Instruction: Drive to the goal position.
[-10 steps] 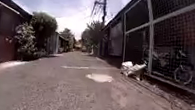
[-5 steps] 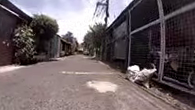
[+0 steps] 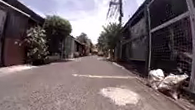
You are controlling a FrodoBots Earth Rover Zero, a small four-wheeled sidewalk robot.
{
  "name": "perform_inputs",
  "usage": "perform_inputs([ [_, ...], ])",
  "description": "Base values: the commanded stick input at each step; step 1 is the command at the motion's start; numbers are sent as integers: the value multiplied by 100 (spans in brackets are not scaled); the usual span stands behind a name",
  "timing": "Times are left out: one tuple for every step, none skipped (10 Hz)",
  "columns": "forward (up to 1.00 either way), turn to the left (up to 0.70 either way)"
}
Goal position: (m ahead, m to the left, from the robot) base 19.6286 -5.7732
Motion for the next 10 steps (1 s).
perform_inputs([
  [70,0],
  [70,0],
  [70,0],
  [70,0],
  [70,0],
  [70,0],
  [70,0],
  [70,0],
  [70,0],
  [70,0],
])
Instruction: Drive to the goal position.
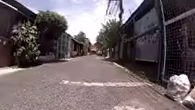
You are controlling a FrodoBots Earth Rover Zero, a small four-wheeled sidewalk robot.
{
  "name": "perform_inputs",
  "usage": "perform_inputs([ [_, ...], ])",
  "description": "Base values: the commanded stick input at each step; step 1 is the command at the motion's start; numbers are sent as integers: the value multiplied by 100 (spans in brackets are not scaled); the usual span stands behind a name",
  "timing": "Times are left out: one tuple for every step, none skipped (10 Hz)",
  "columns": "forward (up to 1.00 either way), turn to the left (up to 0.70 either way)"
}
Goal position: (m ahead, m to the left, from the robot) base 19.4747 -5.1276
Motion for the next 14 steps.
perform_inputs([
  [70,0],
  [70,0],
  [70,0],
  [70,0],
  [70,0],
  [70,0],
  [70,0],
  [70,0],
  [70,0],
  [70,0],
  [70,0],
  [70,0],
  [70,0],
  [70,0],
])
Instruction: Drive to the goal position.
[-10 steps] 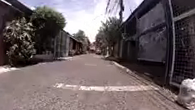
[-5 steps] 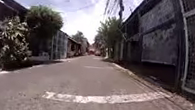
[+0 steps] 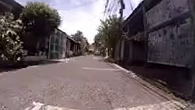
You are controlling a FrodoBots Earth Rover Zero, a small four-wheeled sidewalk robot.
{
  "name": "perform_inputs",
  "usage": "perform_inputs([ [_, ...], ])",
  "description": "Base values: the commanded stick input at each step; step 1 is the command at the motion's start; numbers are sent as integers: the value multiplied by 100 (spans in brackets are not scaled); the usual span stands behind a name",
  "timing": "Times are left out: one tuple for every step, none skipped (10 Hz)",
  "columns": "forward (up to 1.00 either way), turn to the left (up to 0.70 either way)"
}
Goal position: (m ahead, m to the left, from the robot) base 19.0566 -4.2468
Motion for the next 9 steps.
perform_inputs([
  [70,0],
  [70,0],
  [70,0],
  [70,0],
  [70,0],
  [70,0],
  [70,0],
  [70,0],
  [70,0],
])
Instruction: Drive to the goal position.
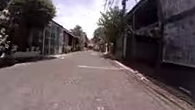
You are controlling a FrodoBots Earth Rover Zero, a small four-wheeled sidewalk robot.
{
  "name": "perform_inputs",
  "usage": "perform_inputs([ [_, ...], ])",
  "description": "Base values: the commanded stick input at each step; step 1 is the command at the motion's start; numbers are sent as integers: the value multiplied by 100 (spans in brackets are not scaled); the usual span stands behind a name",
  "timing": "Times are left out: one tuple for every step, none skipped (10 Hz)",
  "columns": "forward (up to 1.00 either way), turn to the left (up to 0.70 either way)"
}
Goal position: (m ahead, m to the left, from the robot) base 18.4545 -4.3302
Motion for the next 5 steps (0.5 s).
perform_inputs([
  [70,0],
  [70,0],
  [70,0],
  [70,0],
  [70,0],
])
